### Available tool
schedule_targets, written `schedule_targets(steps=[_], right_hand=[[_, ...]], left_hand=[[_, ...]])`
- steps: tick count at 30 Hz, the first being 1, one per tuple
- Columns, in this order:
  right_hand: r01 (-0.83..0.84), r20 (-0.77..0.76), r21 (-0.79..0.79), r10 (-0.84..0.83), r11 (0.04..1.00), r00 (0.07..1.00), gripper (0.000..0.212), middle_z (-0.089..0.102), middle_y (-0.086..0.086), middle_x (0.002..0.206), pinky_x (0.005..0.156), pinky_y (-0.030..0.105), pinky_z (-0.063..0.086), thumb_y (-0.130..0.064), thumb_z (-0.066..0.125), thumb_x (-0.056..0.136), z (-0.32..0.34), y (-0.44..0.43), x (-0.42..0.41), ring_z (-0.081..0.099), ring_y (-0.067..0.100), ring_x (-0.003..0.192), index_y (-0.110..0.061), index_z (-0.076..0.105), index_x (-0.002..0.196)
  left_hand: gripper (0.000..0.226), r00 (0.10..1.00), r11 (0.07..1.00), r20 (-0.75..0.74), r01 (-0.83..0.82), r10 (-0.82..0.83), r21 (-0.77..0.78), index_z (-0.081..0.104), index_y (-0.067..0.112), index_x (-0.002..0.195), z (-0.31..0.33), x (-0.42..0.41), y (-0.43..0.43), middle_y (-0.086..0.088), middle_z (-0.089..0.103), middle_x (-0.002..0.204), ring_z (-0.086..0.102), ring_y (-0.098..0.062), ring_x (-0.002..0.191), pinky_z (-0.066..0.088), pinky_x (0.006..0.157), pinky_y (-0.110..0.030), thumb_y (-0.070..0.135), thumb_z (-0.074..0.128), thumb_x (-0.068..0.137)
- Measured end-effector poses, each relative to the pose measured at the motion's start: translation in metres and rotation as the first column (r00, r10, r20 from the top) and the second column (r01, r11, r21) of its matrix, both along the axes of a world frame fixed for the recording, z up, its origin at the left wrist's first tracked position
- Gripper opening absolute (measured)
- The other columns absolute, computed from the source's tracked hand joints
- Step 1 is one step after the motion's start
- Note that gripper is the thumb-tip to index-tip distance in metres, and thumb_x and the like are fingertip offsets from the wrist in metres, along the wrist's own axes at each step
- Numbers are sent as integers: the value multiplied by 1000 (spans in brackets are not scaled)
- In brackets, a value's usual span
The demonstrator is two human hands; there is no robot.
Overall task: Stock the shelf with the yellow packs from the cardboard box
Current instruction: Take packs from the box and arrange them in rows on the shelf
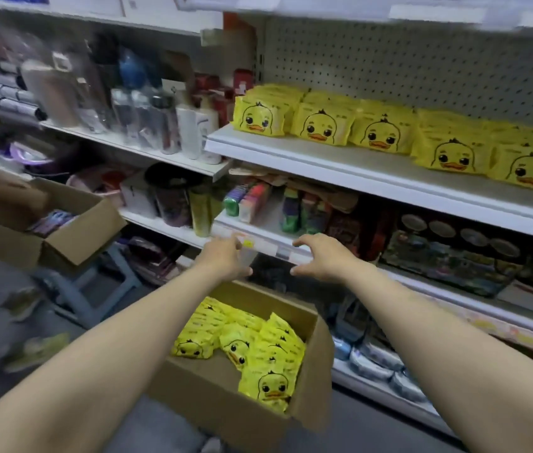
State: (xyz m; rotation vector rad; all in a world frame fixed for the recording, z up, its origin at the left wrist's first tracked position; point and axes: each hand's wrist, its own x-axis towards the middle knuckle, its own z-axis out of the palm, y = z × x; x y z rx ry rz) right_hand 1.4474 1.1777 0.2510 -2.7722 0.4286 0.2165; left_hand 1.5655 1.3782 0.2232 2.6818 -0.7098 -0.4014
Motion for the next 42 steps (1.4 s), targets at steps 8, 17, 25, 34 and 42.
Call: schedule_targets(steps=[8, 17, 25, 34, 42], right_hand=[[99, -276, 174, -48, 980, 960, 69, 57, 7, 140, 101, 34, 46, -49, 76, 81, -125, 43, 106, 54, 27, 125, -19, 54, 139], [350, -562, 313, -124, 883, 818, 62, 53, 5, 144, 101, 33, 43, -48, 74, 84, -278, 73, 127, 50, 25, 131, -20, 55, 136], [515, -608, 276, -267, 811, 748, 74, 53, 10, 144, 101, 33, 45, -42, 76, 85, -378, 85, 149, 50, 28, 132, -13, 44, 144], [464, -644, 47, -329, 884, 691, 82, 49, 17, 139, 102, 39, 43, -47, 78, 80, -433, 96, 171, 46, 33, 131, -3, 40, 138], [285, -622, 6, -220, 958, 752, 56, 54, 6, 131, 97, 36, 41, -54, 76, 79, -452, 108, 167, 45, 28, 128, -25, 59, 123]], left_hand=[[68, 982, 986, -185, 70, -41, 153, 56, 18, 129, -113, 127, 46, -10, 58, 131, 51, -31, 123, 45, 98, -37, 54, 76, 75], [64, 876, 969, -483, 121, -2, 215, 55, 25, 129, -271, 154, 97, -11, 56, 132, 52, -29, 122, 44, 100, -35, 45, 81, 74], [70, 843, 976, -536, 74, 49, 205, 52, 31, 136, -368, 154, 106, -9, 34, 148, 30, -30, 138, 32, 113, -43, 36, 83, 73], [62, 913, 970, -407, 137, -44, 202, 52, 26, 127, -414, 163, 107, -3, 37, 138, 30, -26, 129, 34, 107, -39, 29, 83, 74], [69, 895, 873, -392, 353, -212, 335, 42, 21, 133, -423, 164, 109, -2, 45, 136, 41, -24, 127, 43, 97, -36, 31, 80, 76]])
